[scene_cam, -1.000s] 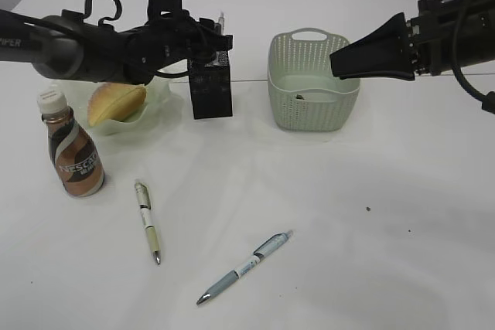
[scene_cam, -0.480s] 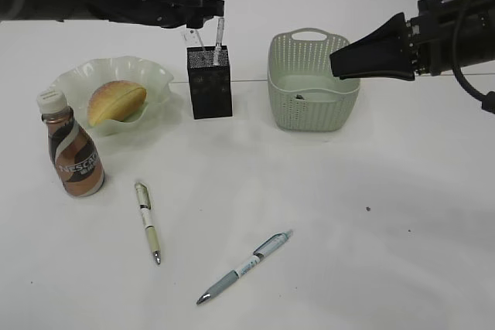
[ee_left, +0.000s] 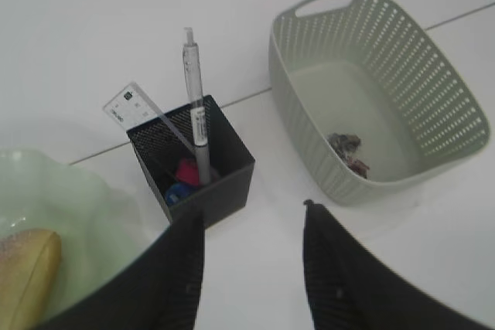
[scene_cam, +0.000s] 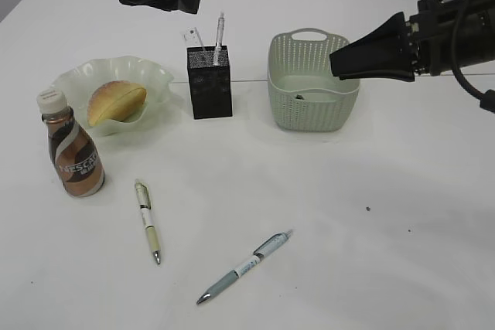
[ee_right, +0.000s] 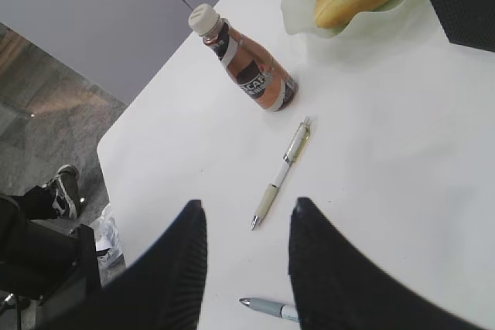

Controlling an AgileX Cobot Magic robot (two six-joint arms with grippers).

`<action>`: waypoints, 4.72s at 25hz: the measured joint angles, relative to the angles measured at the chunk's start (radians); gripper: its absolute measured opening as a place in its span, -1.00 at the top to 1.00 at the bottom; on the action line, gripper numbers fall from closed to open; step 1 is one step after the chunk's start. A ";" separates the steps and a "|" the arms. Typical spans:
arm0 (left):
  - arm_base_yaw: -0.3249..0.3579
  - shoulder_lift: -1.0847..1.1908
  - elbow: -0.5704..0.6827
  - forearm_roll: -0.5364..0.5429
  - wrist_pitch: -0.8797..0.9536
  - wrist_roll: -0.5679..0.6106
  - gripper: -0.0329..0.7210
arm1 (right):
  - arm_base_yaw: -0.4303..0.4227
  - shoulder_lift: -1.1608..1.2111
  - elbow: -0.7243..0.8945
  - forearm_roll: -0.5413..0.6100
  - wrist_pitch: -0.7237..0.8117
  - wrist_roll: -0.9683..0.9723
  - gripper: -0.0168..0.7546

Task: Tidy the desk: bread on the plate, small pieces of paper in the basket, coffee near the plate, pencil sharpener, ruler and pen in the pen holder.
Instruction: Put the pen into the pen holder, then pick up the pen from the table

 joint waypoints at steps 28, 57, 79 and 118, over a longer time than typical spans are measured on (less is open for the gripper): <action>-0.103 0.036 -0.005 0.096 0.720 -0.651 0.07 | 0.000 -0.001 0.000 0.000 0.003 0.026 0.27; -0.070 0.191 -0.008 0.180 0.717 -0.771 0.07 | 0.000 -0.041 0.002 0.000 0.003 0.063 0.27; -0.058 0.237 0.063 0.177 0.701 -0.775 0.07 | 0.000 -0.041 0.002 0.000 0.003 0.065 0.27; -0.031 0.324 0.063 0.138 0.613 -0.772 0.12 | 0.000 -0.041 0.002 0.000 0.003 0.065 0.27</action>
